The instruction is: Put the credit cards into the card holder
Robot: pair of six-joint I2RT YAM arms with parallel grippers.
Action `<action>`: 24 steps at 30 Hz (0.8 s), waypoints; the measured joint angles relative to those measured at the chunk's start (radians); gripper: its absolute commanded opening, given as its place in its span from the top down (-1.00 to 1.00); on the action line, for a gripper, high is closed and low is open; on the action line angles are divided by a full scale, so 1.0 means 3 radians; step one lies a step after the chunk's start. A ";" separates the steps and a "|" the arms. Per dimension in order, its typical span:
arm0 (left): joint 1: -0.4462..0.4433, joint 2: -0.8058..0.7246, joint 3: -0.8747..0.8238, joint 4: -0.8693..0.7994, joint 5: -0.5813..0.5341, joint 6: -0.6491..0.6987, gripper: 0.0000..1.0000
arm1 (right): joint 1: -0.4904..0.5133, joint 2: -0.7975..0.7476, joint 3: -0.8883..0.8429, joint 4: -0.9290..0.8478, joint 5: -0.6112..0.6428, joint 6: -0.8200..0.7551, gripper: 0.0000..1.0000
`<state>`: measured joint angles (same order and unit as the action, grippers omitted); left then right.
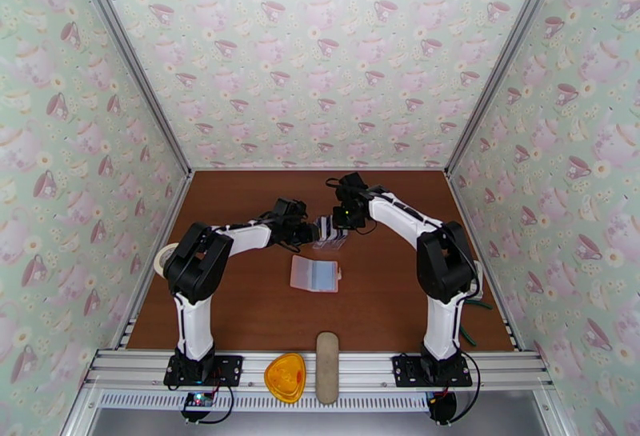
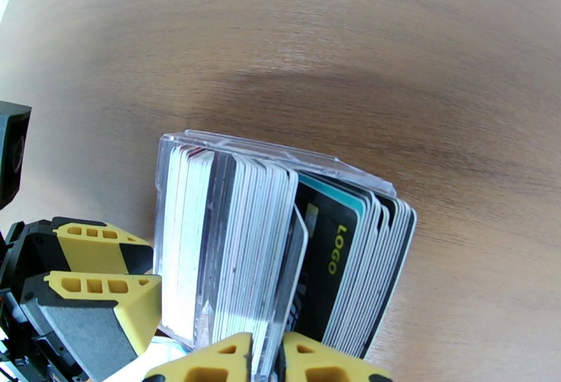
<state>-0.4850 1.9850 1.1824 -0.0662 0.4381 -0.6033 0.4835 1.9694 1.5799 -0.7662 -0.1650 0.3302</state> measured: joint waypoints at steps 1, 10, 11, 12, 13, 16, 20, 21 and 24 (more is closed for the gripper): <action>0.0000 0.0000 0.0000 0.0000 0.0000 0.0000 0.20 | 0.0000 0.0000 0.0003 -0.0010 -0.0001 0.0009 0.65; 0.0000 0.0000 0.0000 0.0000 0.0001 0.0000 0.20 | 0.0027 0.0031 0.0084 -0.0100 -0.0001 0.0028 0.72; 0.0000 0.0000 0.0001 -0.0001 0.0001 0.0000 0.20 | 0.0033 0.0042 0.0102 -0.0108 -0.0001 0.0036 0.74; 0.0000 0.0000 0.0001 -0.0001 0.0001 0.0000 0.20 | 0.0041 0.0051 0.0114 -0.0113 0.0000 0.0050 0.76; 0.0000 0.0000 0.0001 0.0000 0.0001 0.0000 0.20 | 0.0047 0.0056 0.0121 -0.0122 0.0004 0.0062 0.77; 0.0000 0.0000 0.0001 -0.0001 0.0001 0.0000 0.20 | 0.0050 0.0056 0.0123 -0.0154 0.0036 0.0117 0.85; 0.0005 0.0000 0.0001 -0.0004 0.0010 0.0000 0.20 | 0.0056 0.0056 0.0123 -0.0173 0.0109 0.0223 1.00; 0.0006 0.0000 0.0001 -0.0004 0.0013 0.0000 0.20 | 0.0061 0.0056 0.0125 -0.0174 0.0130 0.0240 1.00; 0.0006 0.0000 0.0009 -0.0018 0.0013 0.0000 0.21 | 0.0078 0.0056 0.0125 -0.0173 0.0173 0.0299 1.00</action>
<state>-0.4831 1.9850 1.1851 -0.0715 0.4419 -0.6033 0.5068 1.9862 1.6173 -0.8181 -0.1131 0.4198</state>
